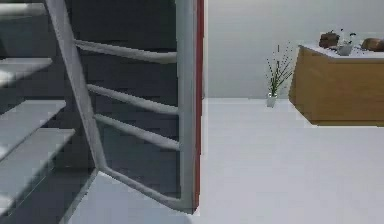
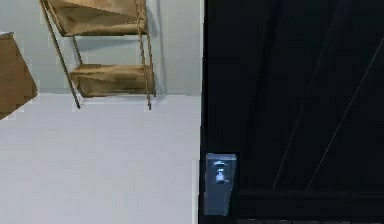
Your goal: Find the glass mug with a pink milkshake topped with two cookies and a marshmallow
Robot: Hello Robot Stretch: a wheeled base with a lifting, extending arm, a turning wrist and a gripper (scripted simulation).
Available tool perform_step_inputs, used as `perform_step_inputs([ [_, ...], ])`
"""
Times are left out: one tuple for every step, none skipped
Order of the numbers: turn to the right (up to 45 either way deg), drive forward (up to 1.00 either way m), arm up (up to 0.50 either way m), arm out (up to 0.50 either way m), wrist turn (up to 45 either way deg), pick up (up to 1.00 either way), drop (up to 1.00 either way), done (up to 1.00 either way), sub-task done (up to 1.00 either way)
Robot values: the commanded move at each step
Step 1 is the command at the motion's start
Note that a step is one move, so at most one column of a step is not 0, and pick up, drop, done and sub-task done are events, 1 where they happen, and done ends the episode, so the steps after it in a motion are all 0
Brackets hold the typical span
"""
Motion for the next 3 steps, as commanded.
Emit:
perform_step_inputs([
  [36.0,0.00,0.00,0.00,0.0,0.00,0.00,0.00,0.00],
  [0.0,1.00,0.00,0.00,0.0,0.00,0.00,0.00,0.00],
  [0.0,1.00,0.00,0.00,0.0,0.00,0.00,0.00,0.00],
])
